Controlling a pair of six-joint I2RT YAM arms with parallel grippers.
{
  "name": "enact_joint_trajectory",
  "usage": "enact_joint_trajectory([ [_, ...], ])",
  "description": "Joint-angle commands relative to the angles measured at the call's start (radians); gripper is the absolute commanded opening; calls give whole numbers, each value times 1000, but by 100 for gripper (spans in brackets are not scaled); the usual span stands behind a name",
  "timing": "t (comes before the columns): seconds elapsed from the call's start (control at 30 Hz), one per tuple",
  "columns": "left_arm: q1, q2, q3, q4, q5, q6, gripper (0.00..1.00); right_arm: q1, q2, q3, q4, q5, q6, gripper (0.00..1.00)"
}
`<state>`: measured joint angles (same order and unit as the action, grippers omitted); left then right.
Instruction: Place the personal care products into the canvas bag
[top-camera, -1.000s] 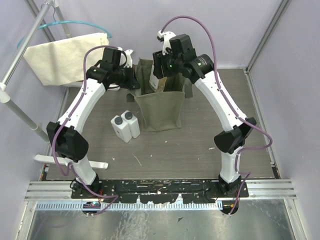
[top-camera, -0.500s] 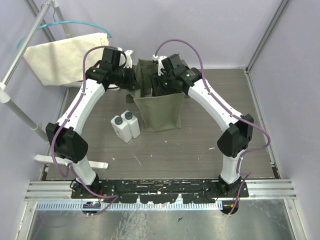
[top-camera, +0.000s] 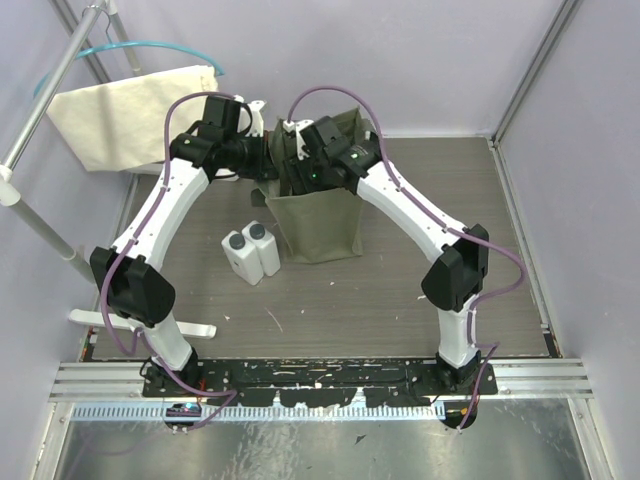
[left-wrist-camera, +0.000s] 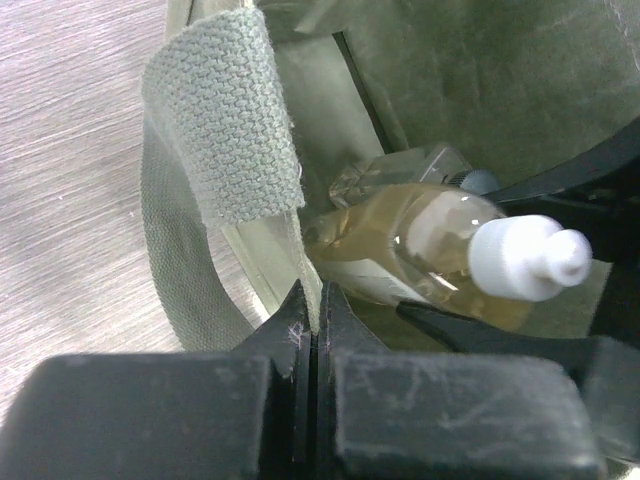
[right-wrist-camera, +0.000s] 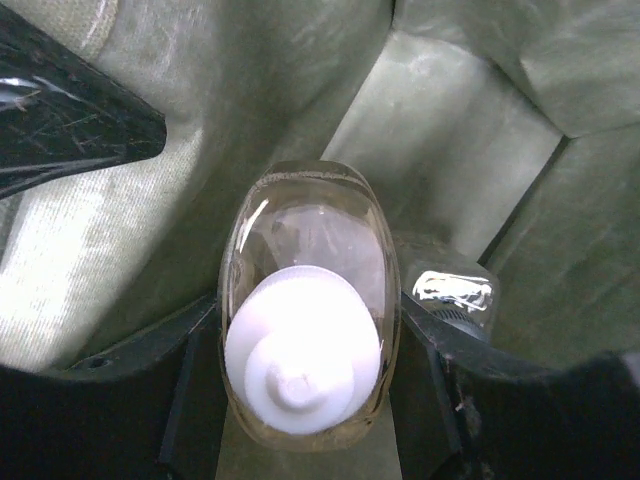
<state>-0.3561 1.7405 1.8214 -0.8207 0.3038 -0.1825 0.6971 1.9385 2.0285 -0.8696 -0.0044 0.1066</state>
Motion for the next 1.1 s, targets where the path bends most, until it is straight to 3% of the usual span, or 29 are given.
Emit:
enact_joint_trajectory([
  [0.0, 5, -40, -10, 2, 1, 21, 0, 21, -6, 64, 64, 38, -2, 1],
  [1.07, 4, -47, -1, 0, -17, 26, 0, 64, 104, -138, -23, 133, 12, 1],
])
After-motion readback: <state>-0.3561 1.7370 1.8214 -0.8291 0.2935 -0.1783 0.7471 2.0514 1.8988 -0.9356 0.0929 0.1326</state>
